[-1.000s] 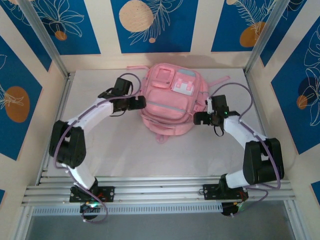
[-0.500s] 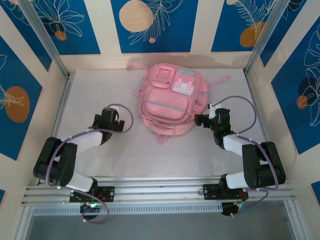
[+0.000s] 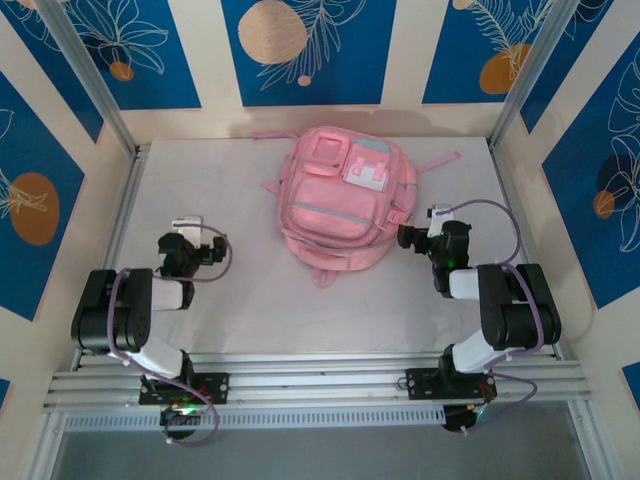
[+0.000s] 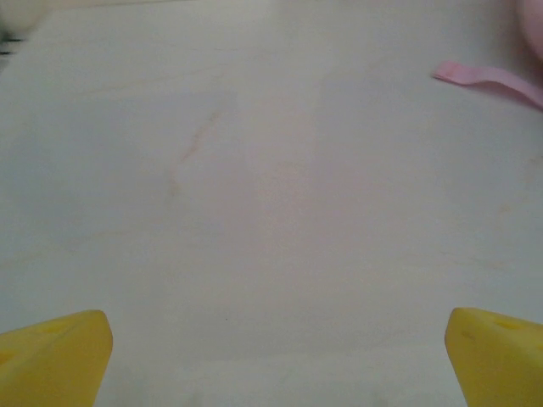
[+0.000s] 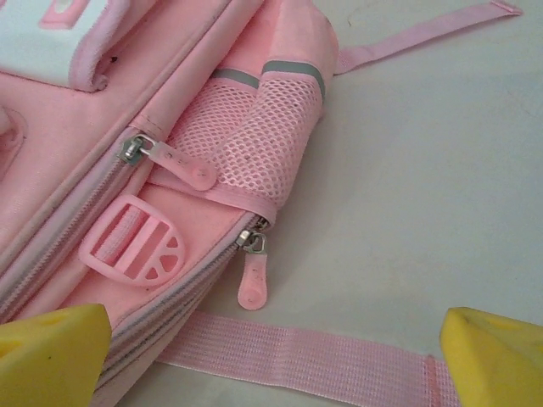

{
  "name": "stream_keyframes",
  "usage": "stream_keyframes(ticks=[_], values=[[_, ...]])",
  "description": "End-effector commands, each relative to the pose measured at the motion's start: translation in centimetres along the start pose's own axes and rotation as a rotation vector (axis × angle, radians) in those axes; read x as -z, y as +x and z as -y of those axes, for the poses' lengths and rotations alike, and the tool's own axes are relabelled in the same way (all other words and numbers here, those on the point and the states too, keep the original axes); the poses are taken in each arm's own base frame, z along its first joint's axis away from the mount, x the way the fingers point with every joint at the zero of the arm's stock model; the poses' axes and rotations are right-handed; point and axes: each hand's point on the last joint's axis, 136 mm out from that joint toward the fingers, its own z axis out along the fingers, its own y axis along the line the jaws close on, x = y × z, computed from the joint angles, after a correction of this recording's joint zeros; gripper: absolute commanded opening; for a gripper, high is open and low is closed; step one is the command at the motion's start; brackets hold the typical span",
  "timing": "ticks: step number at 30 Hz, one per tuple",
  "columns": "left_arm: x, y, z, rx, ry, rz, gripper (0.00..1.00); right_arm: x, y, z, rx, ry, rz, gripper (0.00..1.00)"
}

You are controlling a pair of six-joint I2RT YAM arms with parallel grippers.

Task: Pack the student bag
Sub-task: Reset both arms

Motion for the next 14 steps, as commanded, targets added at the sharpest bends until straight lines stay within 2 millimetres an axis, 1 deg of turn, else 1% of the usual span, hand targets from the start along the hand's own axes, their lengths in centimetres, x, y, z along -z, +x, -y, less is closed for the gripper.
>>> stream_keyframes(ticks=[1, 10, 14], values=[[0.52, -2.72, 2.07, 0.009, 0.122, 0.133, 1.0, 0.09, -1.5, -0.44, -0.002, -0.021, 0.052, 0.99], [0.32, -2.59, 1.87, 0.01, 0.11, 0.116, 1.0, -0.05, -1.5, -0.46, -0.005, -0.028, 0.045, 0.99], [-0.17, -2.49, 1.72, -0.005, 0.074, 0.084, 1.0, 0.07, -1.54, -0.49, -0.003, -0.028, 0.051, 0.99]])
